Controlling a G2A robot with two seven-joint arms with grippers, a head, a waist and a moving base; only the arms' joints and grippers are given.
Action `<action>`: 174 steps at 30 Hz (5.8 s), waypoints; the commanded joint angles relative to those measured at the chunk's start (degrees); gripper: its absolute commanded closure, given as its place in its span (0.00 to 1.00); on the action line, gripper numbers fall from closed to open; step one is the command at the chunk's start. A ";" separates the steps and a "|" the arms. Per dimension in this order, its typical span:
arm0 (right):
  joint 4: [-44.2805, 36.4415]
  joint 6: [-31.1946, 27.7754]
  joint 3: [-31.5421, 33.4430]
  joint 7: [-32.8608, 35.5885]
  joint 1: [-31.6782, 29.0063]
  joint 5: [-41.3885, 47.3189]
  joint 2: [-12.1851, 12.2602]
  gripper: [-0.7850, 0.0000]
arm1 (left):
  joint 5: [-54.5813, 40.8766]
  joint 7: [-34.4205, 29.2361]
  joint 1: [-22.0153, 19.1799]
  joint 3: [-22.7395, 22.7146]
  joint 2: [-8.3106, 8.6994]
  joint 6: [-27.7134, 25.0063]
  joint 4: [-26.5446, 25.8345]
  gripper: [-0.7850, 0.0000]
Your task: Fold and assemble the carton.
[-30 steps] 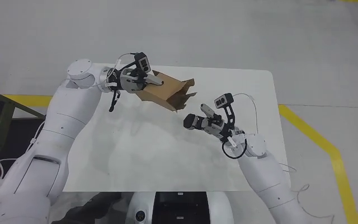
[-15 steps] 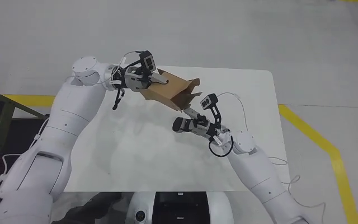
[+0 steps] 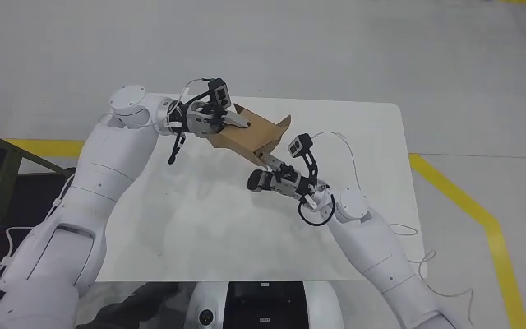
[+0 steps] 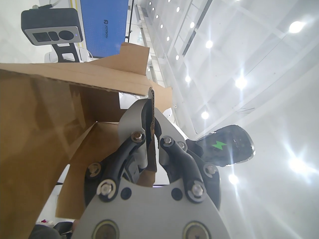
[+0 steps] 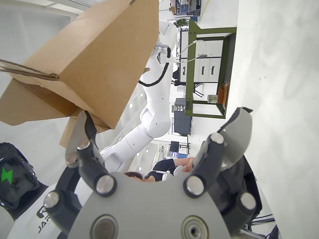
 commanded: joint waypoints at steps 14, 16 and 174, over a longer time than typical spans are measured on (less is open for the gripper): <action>0.05 0.75 -0.47 -0.77 0.24 -0.70 -0.37 0.00 | 0.84 0.00 0.30 -0.52 -0.29 0.21 -0.81 1.00; -0.01 0.94 -0.57 -0.78 0.35 -0.81 -0.42 0.00 | 0.84 0.00 0.36 -0.55 -0.31 0.24 -0.98 1.00; -8.20 -11.42 6.59 4.81 -2.96 7.98 -0.31 0.00 | 8.00 2.81 5.57 -3.51 2.58 -1.57 -5.05 1.00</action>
